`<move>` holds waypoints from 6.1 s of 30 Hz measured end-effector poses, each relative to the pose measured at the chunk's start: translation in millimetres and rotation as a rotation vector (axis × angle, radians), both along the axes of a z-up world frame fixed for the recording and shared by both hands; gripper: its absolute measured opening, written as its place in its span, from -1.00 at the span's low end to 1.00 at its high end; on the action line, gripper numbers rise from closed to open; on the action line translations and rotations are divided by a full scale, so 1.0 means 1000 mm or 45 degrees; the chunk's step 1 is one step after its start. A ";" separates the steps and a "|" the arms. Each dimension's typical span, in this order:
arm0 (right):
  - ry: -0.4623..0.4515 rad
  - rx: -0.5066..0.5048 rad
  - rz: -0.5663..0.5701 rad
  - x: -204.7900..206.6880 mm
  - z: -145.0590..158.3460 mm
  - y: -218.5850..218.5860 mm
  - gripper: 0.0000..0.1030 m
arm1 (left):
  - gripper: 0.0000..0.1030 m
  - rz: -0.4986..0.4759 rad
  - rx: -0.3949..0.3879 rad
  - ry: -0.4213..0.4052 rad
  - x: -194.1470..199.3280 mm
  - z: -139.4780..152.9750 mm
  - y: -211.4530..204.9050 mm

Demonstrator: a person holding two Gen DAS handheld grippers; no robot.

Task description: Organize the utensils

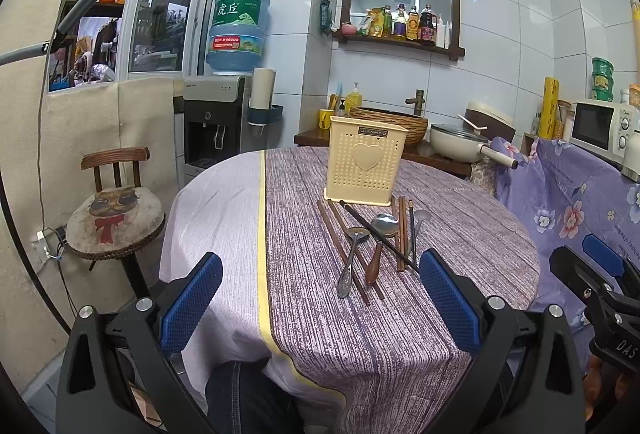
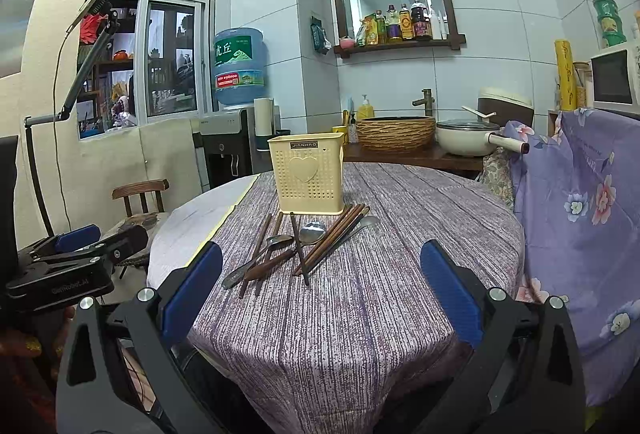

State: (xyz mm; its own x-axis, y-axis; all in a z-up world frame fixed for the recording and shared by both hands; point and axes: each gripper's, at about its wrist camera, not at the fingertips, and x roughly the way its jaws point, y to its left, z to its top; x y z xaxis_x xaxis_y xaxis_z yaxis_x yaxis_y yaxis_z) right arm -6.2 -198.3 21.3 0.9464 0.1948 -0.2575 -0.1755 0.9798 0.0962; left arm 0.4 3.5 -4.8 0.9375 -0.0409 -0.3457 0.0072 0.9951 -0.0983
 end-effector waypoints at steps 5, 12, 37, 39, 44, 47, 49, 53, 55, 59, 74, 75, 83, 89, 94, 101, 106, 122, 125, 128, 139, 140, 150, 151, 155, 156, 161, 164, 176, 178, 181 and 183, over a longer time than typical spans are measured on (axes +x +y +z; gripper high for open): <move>0.003 0.000 0.003 0.001 0.000 0.001 0.90 | 0.90 -0.001 0.001 0.001 0.000 0.000 0.000; 0.006 0.001 0.005 0.000 0.000 0.002 0.90 | 0.90 -0.001 0.002 0.001 0.000 0.000 0.000; 0.015 0.007 0.006 0.003 -0.001 0.003 0.90 | 0.90 0.002 0.004 0.009 -0.001 -0.001 0.003; 0.022 0.009 0.008 0.005 -0.001 0.001 0.90 | 0.90 -0.003 0.005 0.013 -0.001 -0.001 0.004; 0.090 0.012 -0.033 0.026 -0.008 -0.005 0.90 | 0.90 -0.028 0.011 0.091 0.013 -0.011 0.014; 0.139 0.024 -0.062 0.043 -0.014 -0.014 0.90 | 0.90 -0.030 -0.018 0.205 0.035 -0.022 0.021; 0.174 0.012 -0.086 0.056 -0.019 -0.019 0.90 | 0.90 -0.011 -0.047 0.262 0.044 -0.029 0.029; 0.282 0.009 -0.073 0.085 -0.029 -0.024 0.90 | 0.90 0.036 -0.076 0.333 0.057 -0.037 0.040; 0.336 0.013 -0.060 0.100 -0.033 -0.026 0.90 | 0.90 0.060 -0.082 0.351 0.061 -0.038 0.049; 0.414 -0.009 -0.040 0.129 -0.036 -0.025 0.90 | 0.88 0.041 -0.068 0.392 0.079 -0.034 0.052; 0.626 0.054 -0.044 0.221 -0.042 -0.024 0.66 | 0.38 -0.152 0.041 0.524 0.166 -0.026 0.029; 0.647 0.048 -0.049 0.228 -0.043 -0.022 0.59 | 0.33 -0.153 0.033 0.536 0.172 -0.025 0.030; 0.715 0.050 -0.098 0.279 -0.045 -0.022 0.36 | 0.27 -0.128 0.021 0.568 0.200 -0.025 0.033; 0.767 0.106 -0.075 0.324 -0.046 -0.024 -0.02 | 0.24 -0.105 0.033 0.589 0.218 -0.027 0.036; 0.810 0.182 -0.043 0.363 -0.046 -0.028 -0.36 | 0.08 -0.109 0.019 0.618 0.233 -0.027 0.035; 0.895 0.181 -0.079 0.402 -0.056 -0.021 -0.55 | 0.04 -0.111 -0.055 0.666 0.246 -0.031 0.039; 0.957 0.117 -0.089 0.413 -0.068 -0.008 -0.56 | 0.04 -0.091 -0.039 0.655 0.250 -0.031 0.037; 0.977 0.025 -0.174 0.421 -0.079 0.005 -0.78 | -0.04 -0.090 0.031 0.722 0.272 -0.041 0.016; 0.991 0.046 -0.178 0.422 -0.080 0.002 -0.78 | -0.14 -0.094 0.035 0.753 0.281 -0.044 0.008; 0.984 0.030 -0.182 0.420 -0.081 0.004 -0.78 | -0.29 -0.077 0.056 0.782 0.291 -0.050 0.002; 0.965 0.022 -0.250 0.422 -0.079 0.009 -0.78 | -0.57 0.008 0.145 0.814 0.317 -0.057 -0.007; 0.959 0.020 -0.255 0.421 -0.079 0.010 -0.78 | -0.60 0.018 0.148 0.813 0.319 -0.057 -0.006; 0.931 0.012 -0.279 0.418 -0.078 0.015 -0.80 | -0.82 0.075 0.142 0.788 0.323 -0.060 -0.006; 0.932 0.023 -0.277 0.419 -0.078 0.014 -0.80 | -0.82 0.074 0.140 0.786 0.322 -0.060 -0.006; 0.912 0.089 -0.271 0.419 -0.076 0.005 -0.84 | -0.82 0.071 0.109 0.780 0.323 -0.059 -0.002; 0.906 0.096 -0.267 0.419 -0.075 0.004 -0.85 | -0.83 0.071 0.093 0.778 0.325 -0.059 0.000; 0.861 0.167 -0.223 0.417 -0.066 -0.004 -0.85 | -0.83 0.051 0.040 0.733 0.320 -0.050 0.005; 0.812 0.187 -0.196 0.411 -0.055 -0.006 -0.85 | -0.84 0.040 0.007 0.692 0.319 -0.038 0.007; 0.534 0.161 -0.083 0.372 0.010 -0.019 -0.85 | -0.84 -0.012 -0.039 0.505 0.306 0.020 0.017; 0.498 0.156 -0.049 0.363 0.023 -0.020 -0.85 | -0.84 -0.020 -0.044 0.481 0.302 0.028 0.018; 0.450 0.131 0.014 0.349 0.039 -0.020 -0.85 | -0.84 -0.034 -0.043 0.446 0.293 0.039 0.020; 0.423 0.117 0.034 0.341 0.048 -0.021 -0.85 | -0.84 -0.046 -0.042 0.426 0.289 0.047 0.021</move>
State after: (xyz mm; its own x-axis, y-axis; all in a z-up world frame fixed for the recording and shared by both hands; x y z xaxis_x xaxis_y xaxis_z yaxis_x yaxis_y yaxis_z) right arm 334.5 -219.3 69.7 0.8079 0.2552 -0.5312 -0.1453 0.9598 0.2402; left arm 289.1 24.3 42.0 0.7701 -0.0881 -0.6318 0.0042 0.9911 -0.1331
